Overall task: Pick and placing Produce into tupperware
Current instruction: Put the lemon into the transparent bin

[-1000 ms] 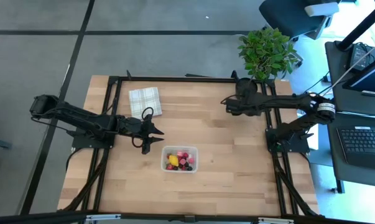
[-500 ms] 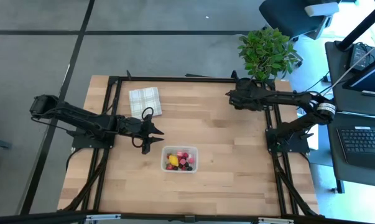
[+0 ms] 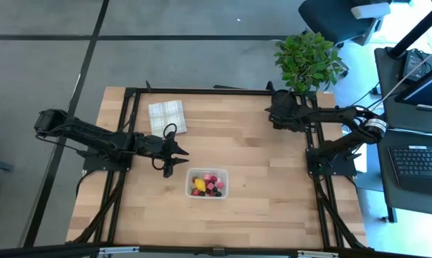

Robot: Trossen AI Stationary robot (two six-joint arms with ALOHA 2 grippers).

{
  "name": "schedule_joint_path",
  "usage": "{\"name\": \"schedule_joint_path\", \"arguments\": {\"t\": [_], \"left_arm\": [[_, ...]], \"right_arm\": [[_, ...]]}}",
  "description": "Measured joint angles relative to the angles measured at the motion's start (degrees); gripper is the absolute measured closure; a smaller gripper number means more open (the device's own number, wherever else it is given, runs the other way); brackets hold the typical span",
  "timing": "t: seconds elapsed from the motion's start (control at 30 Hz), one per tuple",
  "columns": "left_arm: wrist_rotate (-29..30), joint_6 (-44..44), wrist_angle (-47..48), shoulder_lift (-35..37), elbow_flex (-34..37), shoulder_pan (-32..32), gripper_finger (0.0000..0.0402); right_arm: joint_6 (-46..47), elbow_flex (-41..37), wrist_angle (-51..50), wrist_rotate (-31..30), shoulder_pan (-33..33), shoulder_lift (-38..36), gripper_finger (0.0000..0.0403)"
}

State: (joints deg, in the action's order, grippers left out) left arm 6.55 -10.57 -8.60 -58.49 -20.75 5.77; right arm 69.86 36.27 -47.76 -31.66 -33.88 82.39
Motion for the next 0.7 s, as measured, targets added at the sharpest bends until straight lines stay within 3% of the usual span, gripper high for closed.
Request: {"name": "schedule_joint_path", "arguments": {"t": [0.27, 0.7], "left_arm": [[0.01, -0.02, 0.0, 0.0, 0.0, 0.01, 0.028], [0.0, -0.02, 0.0, -0.01, 0.0, 0.01, 0.028]], "right_arm": [[-2.91, -3.92, 8.08, 0.0, -2.73, 0.0, 0.0102], [-5.9, -4.78, 9.27, 0.13, -3.42, -0.02, 0.0102]]}}
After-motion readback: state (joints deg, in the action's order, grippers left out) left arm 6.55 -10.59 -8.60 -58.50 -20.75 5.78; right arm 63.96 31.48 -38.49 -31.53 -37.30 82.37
